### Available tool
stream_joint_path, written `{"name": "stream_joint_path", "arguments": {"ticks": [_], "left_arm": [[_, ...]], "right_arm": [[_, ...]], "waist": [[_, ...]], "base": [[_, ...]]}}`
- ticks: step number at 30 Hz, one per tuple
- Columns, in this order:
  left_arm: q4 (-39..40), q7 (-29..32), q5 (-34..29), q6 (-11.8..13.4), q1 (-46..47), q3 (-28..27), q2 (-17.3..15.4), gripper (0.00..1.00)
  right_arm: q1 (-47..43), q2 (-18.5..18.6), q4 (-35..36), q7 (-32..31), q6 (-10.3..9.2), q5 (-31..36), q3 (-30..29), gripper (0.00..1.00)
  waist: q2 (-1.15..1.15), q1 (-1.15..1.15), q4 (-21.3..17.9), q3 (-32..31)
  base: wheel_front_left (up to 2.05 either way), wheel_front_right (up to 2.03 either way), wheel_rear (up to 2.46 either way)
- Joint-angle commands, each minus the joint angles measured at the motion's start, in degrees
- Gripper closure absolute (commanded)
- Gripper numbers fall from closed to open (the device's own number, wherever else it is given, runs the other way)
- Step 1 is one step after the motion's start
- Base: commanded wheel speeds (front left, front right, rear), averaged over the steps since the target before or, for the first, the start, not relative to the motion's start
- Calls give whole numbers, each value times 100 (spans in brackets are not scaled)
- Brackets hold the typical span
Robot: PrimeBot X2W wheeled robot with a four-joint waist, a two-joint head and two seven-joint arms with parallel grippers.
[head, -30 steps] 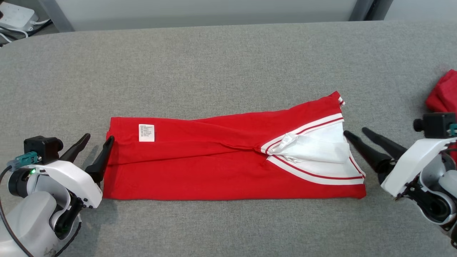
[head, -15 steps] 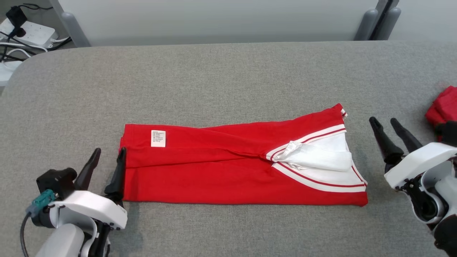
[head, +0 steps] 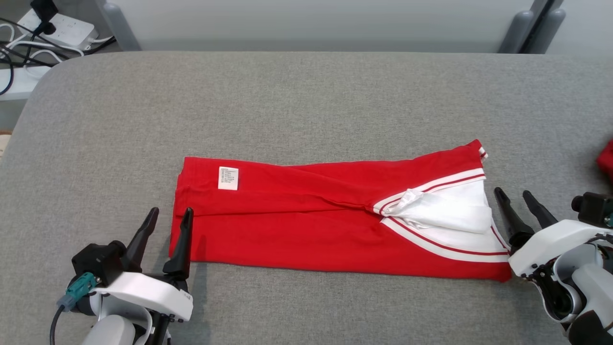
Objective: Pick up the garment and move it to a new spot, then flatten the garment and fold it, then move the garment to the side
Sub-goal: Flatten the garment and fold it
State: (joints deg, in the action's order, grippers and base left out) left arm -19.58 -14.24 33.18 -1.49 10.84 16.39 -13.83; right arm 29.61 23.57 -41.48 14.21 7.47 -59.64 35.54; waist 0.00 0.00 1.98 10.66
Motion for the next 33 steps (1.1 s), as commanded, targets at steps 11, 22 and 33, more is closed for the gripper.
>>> {"name": "stream_joint_path", "arguments": {"ticks": [11,22,33], "left_arm": [[125,-75,-563,-369,141,-717,350,0],[-39,-75,-780,-542,141,-963,507,0],[-168,-75,-849,-593,157,-1002,578,0]], "right_arm": [[103,-263,-654,5,2,535,128,0],[251,-479,-1124,-541,2,535,466,0],[201,-496,-885,-1073,2,340,831,58]], "waist": [[0,0,353,217],[0,0,435,214],[0,0,435,105]], "base": [[0,0,0],[0,0,0],[0,0,0]]}}
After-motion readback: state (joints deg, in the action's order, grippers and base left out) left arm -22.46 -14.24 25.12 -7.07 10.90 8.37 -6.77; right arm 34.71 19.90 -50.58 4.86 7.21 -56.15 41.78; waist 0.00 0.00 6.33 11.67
